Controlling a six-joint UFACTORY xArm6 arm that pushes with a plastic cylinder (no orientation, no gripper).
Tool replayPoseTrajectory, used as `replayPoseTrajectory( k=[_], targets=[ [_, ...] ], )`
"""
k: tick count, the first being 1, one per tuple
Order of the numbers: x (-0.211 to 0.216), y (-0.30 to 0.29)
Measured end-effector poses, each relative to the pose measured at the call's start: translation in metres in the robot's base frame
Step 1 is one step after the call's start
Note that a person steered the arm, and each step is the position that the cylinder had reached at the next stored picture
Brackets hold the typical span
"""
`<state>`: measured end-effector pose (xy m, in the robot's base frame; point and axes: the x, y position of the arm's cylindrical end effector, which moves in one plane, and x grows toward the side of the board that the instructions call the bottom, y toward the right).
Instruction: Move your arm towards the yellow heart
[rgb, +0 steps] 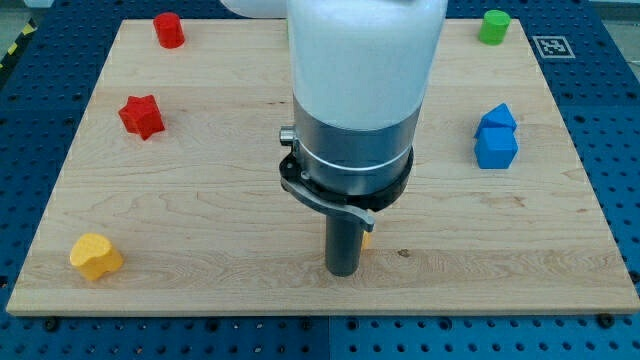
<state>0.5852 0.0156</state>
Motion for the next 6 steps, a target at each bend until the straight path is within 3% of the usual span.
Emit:
replayPoseTrajectory(
  k=[1, 3, 4, 5, 6],
  targets=[
    [-0.001, -0.039],
    [-0.078, -0.157],
    [-0.090, -0.251],
    [-0.071, -0.301],
    [-0.010, -0.290]
  ],
)
